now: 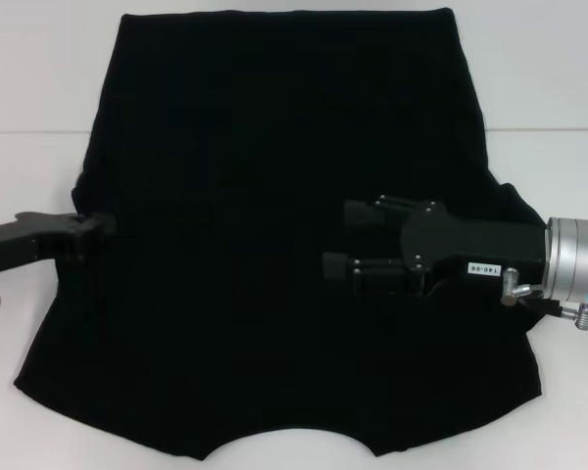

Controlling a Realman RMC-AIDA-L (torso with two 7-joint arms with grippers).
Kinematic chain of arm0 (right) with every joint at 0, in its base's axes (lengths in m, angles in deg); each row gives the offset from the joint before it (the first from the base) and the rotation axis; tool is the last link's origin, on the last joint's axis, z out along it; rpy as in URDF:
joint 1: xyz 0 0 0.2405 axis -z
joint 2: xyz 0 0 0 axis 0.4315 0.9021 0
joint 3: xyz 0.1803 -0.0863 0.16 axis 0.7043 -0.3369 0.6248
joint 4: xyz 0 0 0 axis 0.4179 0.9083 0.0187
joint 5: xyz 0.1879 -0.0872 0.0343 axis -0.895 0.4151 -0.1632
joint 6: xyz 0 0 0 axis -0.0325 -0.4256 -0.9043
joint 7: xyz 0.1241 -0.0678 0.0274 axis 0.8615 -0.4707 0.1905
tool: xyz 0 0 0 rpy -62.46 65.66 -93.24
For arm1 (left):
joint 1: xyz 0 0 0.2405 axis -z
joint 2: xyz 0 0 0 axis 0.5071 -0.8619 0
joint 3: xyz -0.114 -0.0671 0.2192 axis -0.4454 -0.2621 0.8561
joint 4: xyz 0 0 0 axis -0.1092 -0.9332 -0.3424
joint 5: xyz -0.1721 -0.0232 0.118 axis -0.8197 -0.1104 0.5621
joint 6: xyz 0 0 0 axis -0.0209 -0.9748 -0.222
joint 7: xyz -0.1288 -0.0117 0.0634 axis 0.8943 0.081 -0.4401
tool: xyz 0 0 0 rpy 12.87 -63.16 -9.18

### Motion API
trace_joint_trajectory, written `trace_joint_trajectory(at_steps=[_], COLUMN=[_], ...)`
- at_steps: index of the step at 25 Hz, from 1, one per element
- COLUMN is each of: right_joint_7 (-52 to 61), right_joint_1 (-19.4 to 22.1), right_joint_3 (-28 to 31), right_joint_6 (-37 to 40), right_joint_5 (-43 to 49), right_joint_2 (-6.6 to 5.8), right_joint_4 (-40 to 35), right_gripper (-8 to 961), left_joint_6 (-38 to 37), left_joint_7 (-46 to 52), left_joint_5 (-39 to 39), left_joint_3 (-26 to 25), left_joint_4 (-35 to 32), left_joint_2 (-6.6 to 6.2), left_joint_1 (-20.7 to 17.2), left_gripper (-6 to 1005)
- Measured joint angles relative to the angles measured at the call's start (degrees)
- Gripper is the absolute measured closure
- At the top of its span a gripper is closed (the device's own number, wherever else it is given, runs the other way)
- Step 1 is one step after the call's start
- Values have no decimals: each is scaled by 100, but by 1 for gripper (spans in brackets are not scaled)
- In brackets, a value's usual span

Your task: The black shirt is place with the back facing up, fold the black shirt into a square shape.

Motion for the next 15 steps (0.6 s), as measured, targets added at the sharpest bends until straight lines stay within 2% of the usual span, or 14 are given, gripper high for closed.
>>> trace_joint_trajectory(at_steps=[4,13,15], right_joint_7=[-4,-4,-4], right_joint_1=[-1,-6,-14], right_joint_3=[-12,-19,-9], right_joint_6=[3,14,15], right_joint_5=[0,0,0], right_joint_2=[0,0,0], right_joint_4=[0,0,0], right_gripper=[37,36,36], left_joint_6=[51,60,57], left_joint_7=[-122,-253,-255], left_joint_5=[9,30,10], left_joint_3=[172,323,359], left_joint_4=[84,341,345], left_joint_2=[66,80,84], left_joint_1=[1,96,95], left_gripper=[986,986,913])
